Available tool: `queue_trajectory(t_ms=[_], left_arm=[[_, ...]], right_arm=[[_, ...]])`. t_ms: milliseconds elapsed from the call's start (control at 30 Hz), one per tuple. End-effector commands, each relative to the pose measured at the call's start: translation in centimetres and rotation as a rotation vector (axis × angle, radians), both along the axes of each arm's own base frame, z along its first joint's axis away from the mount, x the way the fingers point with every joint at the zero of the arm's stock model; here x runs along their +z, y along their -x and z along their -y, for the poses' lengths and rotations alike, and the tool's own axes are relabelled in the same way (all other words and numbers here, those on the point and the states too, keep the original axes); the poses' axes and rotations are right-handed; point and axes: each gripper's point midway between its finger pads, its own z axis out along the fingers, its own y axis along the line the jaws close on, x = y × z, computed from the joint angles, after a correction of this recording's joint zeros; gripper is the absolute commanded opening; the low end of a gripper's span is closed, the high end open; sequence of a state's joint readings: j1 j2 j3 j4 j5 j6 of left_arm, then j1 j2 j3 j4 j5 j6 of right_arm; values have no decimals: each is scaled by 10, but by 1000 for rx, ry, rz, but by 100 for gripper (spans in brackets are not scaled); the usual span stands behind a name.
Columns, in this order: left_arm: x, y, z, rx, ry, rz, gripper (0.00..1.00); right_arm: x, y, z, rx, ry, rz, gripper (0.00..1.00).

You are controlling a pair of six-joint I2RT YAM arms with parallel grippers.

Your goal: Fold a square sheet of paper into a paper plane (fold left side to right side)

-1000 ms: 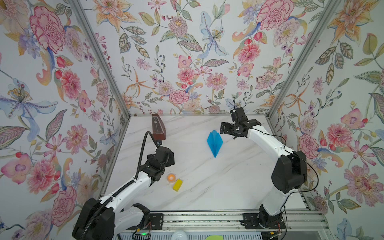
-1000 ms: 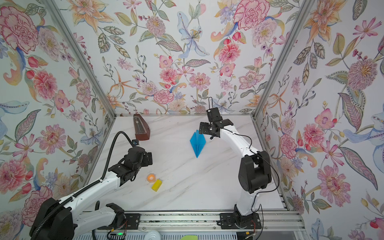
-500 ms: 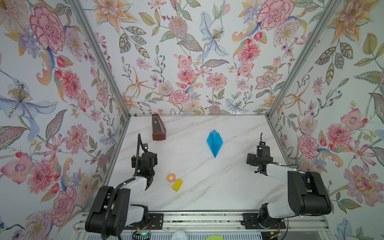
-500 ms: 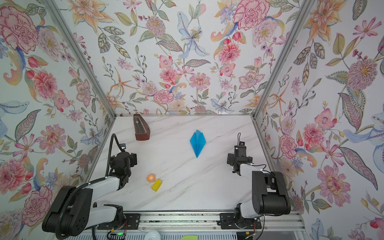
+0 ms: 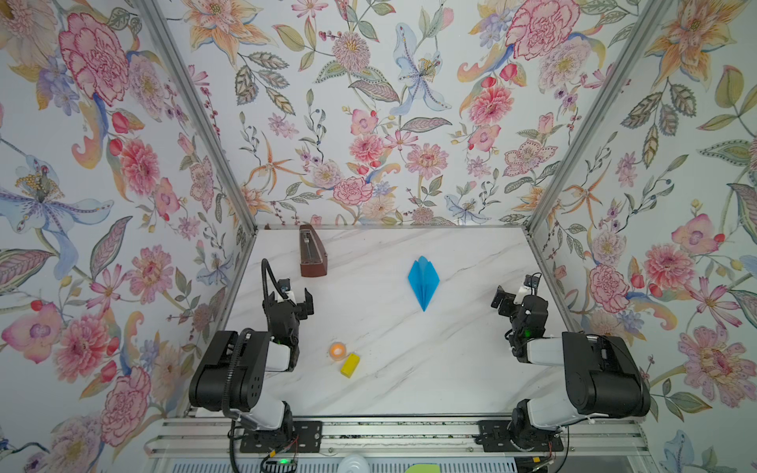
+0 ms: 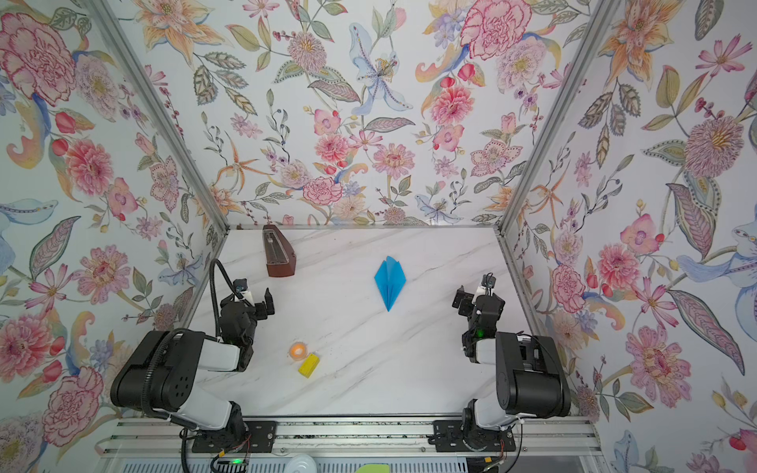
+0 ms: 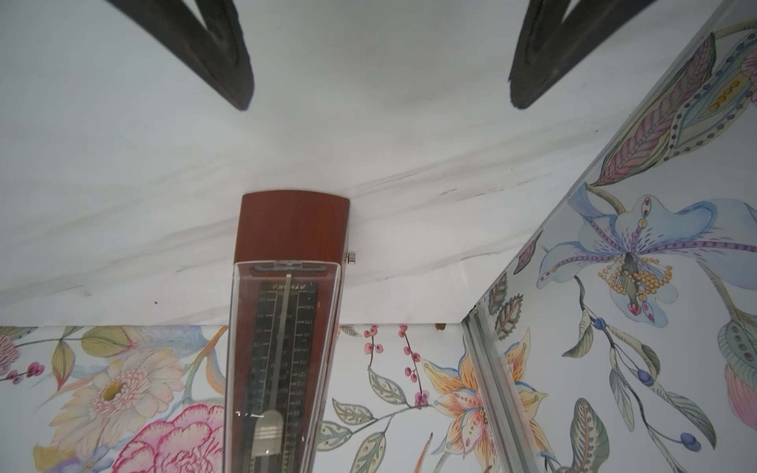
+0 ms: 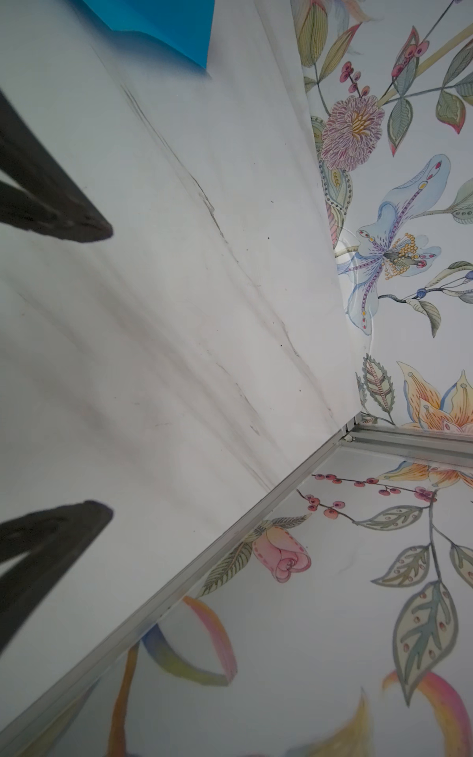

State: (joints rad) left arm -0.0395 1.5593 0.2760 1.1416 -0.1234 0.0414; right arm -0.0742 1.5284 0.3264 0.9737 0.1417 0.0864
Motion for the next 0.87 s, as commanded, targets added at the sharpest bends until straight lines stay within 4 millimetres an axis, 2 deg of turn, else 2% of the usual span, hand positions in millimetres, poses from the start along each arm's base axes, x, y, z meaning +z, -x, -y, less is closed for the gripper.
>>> queue_trajectory(t_ms=[0, 833], left_arm=[[17, -5, 6, -45, -8, 64, 99], [17, -4, 5, -41, -9, 66, 99]], right_arm=[[10, -1, 0, -15, -16, 63, 99], [11, 0, -1, -21, -3, 75, 99]])
